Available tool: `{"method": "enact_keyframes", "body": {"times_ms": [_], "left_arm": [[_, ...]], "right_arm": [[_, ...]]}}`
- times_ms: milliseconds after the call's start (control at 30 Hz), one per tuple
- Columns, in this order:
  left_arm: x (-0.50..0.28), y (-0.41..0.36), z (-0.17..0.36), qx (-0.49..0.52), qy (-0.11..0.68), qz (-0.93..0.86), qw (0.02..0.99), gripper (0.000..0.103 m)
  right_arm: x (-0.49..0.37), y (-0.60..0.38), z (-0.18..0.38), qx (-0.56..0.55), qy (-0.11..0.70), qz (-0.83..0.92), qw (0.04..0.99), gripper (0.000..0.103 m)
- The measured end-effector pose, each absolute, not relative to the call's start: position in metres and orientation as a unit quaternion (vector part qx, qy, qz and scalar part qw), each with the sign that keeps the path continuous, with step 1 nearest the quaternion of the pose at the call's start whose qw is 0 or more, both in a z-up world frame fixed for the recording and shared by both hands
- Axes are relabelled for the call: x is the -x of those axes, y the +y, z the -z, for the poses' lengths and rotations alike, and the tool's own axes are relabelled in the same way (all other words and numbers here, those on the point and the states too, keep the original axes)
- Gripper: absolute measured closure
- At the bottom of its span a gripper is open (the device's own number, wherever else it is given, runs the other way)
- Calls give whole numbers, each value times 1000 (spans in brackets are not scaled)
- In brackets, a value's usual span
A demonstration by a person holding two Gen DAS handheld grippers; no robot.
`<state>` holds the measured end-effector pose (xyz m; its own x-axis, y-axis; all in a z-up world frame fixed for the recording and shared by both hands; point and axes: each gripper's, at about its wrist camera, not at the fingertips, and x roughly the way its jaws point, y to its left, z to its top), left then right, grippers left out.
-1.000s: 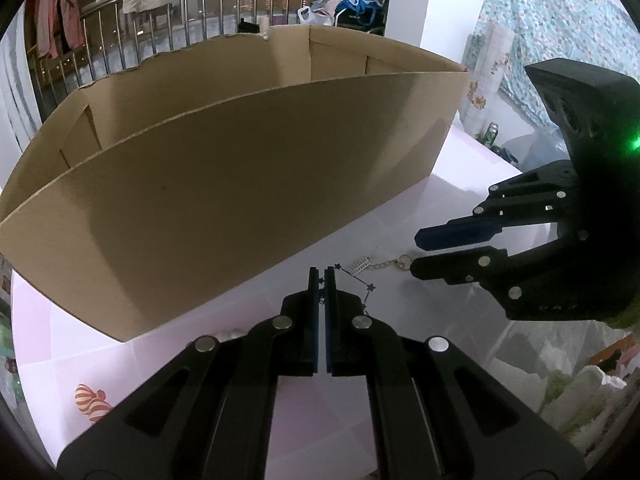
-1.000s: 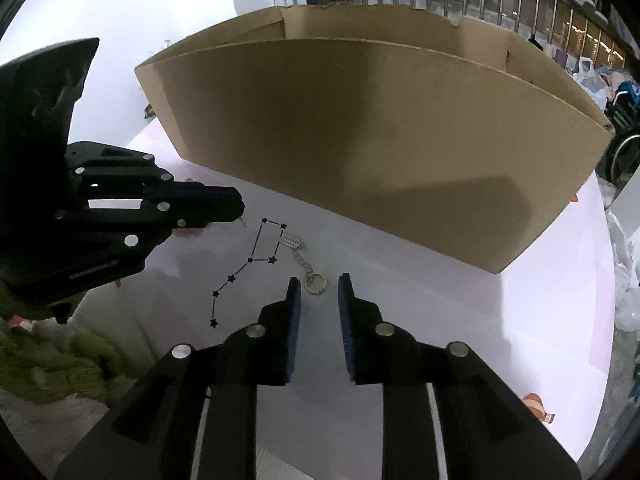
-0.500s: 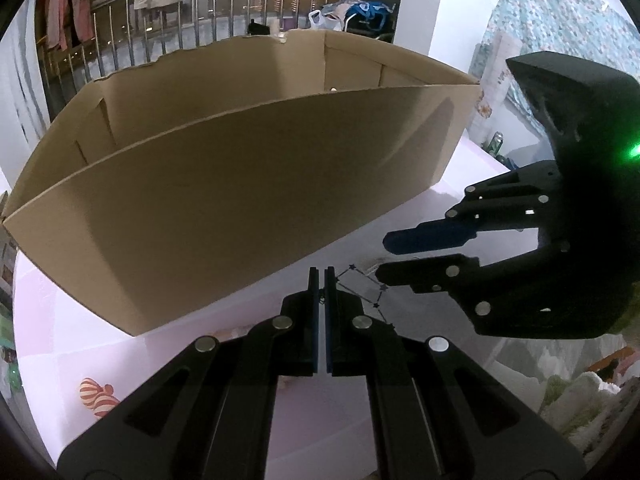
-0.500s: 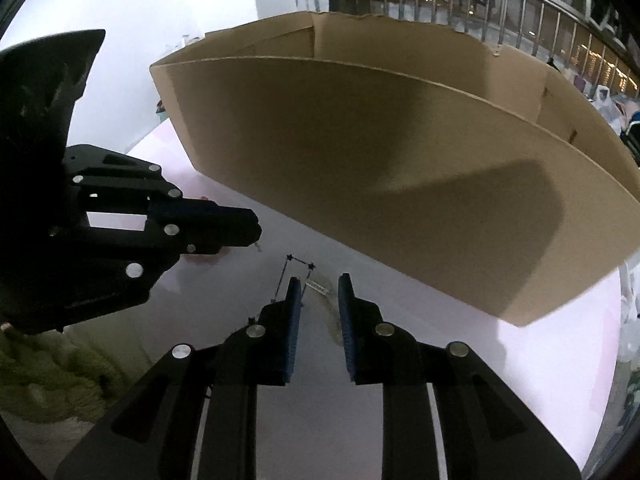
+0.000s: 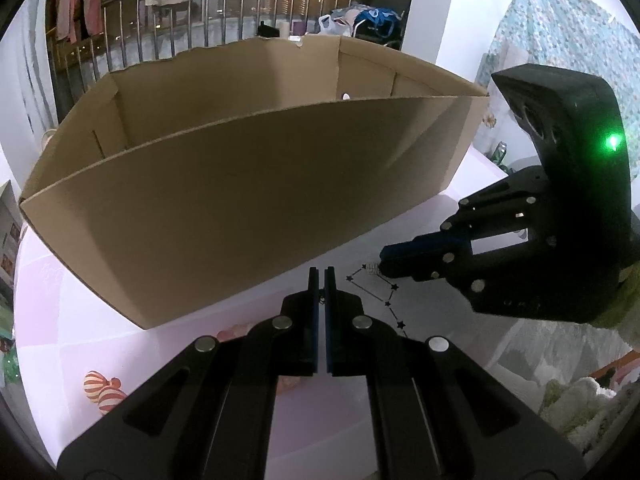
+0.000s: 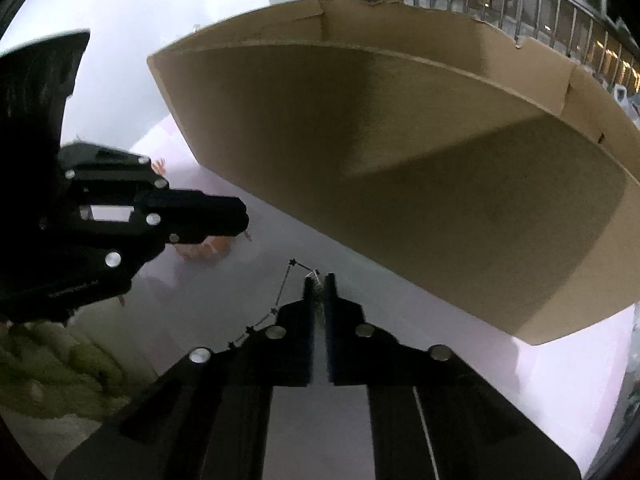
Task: Organize jewelry
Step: 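Carry the gold chain into the box and open the right gripper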
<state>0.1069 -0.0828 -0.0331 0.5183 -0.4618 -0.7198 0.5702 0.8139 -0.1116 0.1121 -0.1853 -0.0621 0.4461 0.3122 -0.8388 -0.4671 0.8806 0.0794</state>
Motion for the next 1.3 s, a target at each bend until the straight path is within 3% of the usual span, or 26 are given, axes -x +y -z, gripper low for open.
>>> {"method": "enact_keyframes", "body": {"times_ms": [800, 1300], "left_arm": [[-92, -71, 8, -55, 357, 294, 885, 102], [-119, -79, -90, -41, 258, 337, 905, 101]], "right_arm": [[-74, -226, -21, -12, 378, -188, 906, 101], [-107, -230, -98, -19, 283, -225, 932, 101]]}}
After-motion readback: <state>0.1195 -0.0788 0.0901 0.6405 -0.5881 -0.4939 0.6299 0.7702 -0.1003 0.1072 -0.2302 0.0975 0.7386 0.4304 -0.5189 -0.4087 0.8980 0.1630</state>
